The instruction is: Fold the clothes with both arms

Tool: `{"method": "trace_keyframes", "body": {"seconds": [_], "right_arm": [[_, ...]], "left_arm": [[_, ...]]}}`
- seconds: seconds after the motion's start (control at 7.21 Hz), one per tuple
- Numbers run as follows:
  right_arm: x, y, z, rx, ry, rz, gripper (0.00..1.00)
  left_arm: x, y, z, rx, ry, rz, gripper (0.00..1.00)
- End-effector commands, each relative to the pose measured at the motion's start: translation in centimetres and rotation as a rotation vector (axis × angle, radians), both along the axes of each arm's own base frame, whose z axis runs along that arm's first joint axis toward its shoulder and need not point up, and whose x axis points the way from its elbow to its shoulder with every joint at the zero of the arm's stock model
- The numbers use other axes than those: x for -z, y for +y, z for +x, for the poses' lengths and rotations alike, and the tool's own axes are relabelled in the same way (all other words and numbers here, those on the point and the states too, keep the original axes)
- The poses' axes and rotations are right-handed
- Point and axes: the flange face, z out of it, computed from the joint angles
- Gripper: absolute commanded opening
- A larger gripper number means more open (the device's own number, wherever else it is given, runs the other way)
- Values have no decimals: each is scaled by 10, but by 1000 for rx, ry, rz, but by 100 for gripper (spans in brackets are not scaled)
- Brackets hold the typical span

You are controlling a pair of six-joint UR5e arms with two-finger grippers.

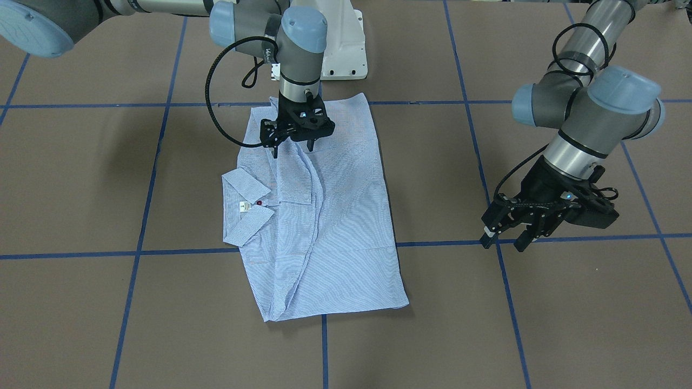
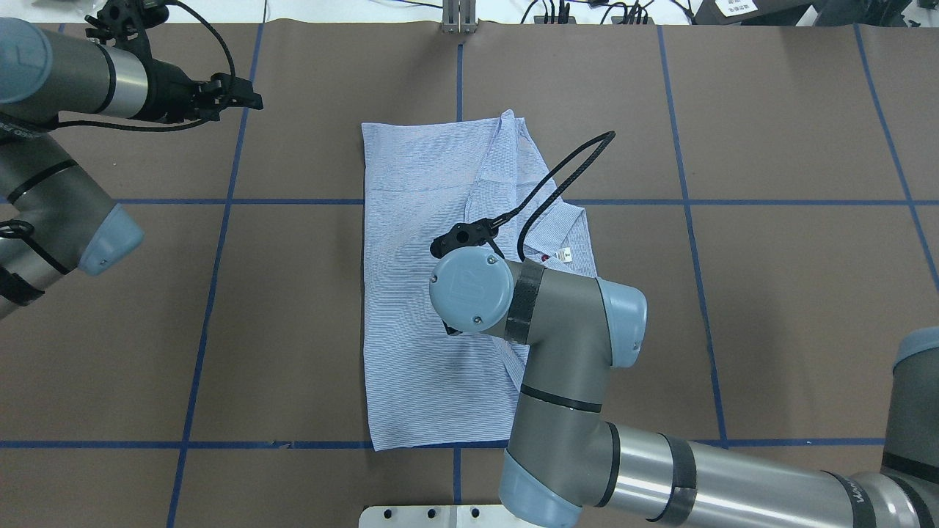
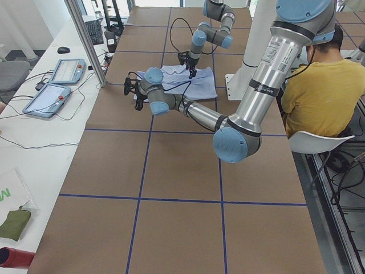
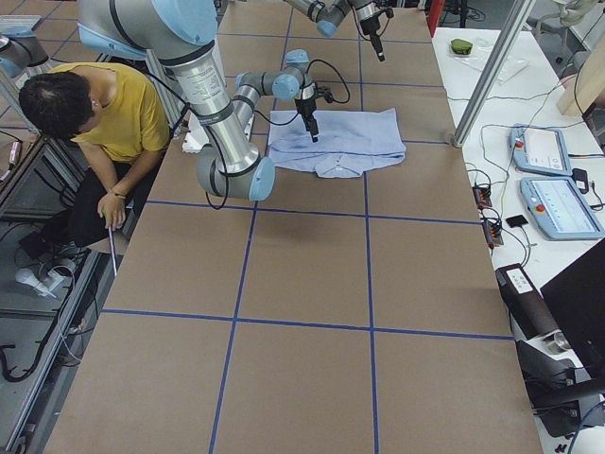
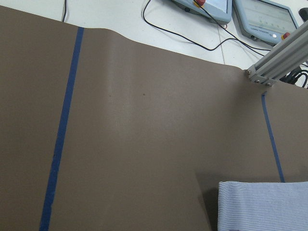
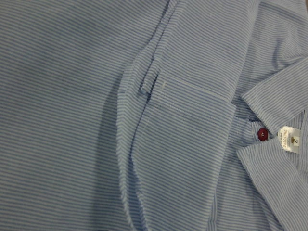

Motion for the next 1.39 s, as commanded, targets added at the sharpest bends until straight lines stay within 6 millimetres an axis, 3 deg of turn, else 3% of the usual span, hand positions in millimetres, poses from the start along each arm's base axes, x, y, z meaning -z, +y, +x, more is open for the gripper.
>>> {"method": "trace_keyframes", "body": {"seconds": [0.0, 0.14, 0.28, 0.42, 0.83, 0.97, 1.11, 1.25], "right_arm": [[-8, -5, -18, 8, -19, -1, 68], [-8, -4, -20, 21, -29, -17, 68], [-5, -2, -21, 33, -42, -35, 43], [-5, -5, -18, 35, -45, -42, 0], [-8, -18, -3, 56, -76, -117, 0], [-7, -29, 32, 44, -110, -132, 0], [-26, -15, 69, 49, -133, -148, 0], [-44, -10, 81, 32, -122, -160, 0]], "left_arm": [[1, 0, 0, 1, 2, -1, 85], [1, 0, 0, 1, 1, -2, 85], [1, -1, -1, 3, 0, -4, 85], [1, -1, 0, -6, 2, -7, 85], [2, -1, 0, -5, 4, -8, 85], [5, -1, 0, -5, 9, -7, 85], [7, -1, 0, -3, 12, -7, 85], [8, -2, 1, -3, 13, -5, 85]]}}
